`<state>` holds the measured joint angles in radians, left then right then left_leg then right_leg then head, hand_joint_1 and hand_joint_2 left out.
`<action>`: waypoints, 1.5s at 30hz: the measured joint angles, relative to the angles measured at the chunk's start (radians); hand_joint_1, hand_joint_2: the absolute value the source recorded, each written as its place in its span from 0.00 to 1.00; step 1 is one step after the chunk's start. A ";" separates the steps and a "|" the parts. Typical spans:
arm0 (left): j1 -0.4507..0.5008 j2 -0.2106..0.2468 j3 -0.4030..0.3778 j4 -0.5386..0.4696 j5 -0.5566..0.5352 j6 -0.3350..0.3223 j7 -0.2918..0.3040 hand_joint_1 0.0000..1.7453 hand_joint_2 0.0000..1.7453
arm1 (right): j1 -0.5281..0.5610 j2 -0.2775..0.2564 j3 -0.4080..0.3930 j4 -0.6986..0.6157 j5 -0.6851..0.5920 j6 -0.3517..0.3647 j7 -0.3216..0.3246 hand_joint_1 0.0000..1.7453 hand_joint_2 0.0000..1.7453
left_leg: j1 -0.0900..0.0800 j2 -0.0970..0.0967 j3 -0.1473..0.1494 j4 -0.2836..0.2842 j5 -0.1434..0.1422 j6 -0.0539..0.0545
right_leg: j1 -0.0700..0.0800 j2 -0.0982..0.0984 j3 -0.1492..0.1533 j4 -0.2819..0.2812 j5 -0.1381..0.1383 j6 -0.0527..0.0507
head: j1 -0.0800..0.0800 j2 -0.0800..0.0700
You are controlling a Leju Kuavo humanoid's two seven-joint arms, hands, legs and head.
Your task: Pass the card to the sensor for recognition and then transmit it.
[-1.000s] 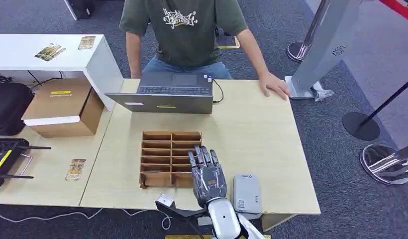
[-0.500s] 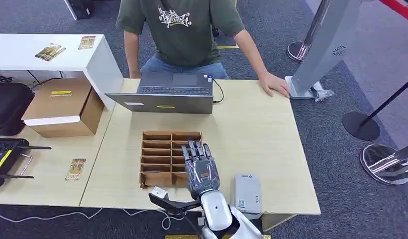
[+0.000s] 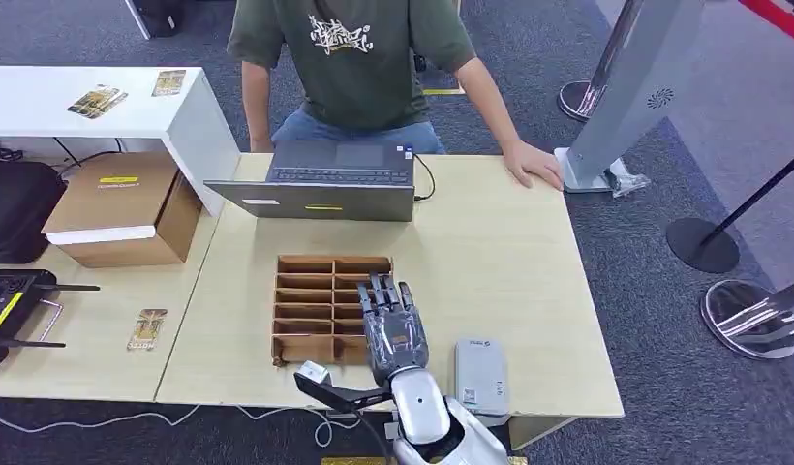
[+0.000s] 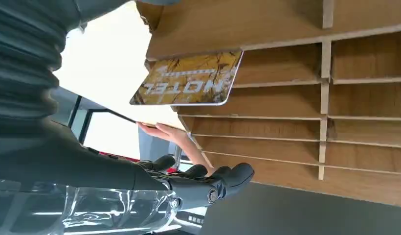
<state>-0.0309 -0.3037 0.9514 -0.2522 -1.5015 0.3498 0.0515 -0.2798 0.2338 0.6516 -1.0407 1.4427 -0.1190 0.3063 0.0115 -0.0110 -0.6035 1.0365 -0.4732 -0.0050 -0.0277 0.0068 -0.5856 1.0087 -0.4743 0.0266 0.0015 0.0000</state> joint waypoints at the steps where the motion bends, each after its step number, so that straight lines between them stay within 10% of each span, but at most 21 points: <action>1: 0.000 0.000 0.000 0.000 0.003 0.000 0.000 0.00 0.00 | 0.001 0.000 0.000 0.000 0.002 0.001 0.005 0.00 1.00 | 0.000 0.000 0.000 0.000 0.000 0.000 | 0.000 0.000 0.000 0.000 0.000 0.000 | 0.000 0.000; 45: 0.000 0.004 0.002 0.000 0.038 0.019 -0.021 0.00 0.00 | 0.039 -0.030 -0.002 -0.105 -0.042 0.076 0.040 0.00 1.00 | 0.000 0.000 0.000 0.000 0.000 0.000 | 0.000 0.000 0.000 0.000 0.000 0.000 | 0.000 0.000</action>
<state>-0.0308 -0.2995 0.9533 -0.2518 -1.4637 0.3693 0.0305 -0.2404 0.2037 0.6493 -1.1460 1.4004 -0.0427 0.3464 0.0114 -0.0110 -0.6036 1.0365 -0.4732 -0.0050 -0.0278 0.0068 -0.5856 1.0087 -0.4742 0.0266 0.0015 0.0000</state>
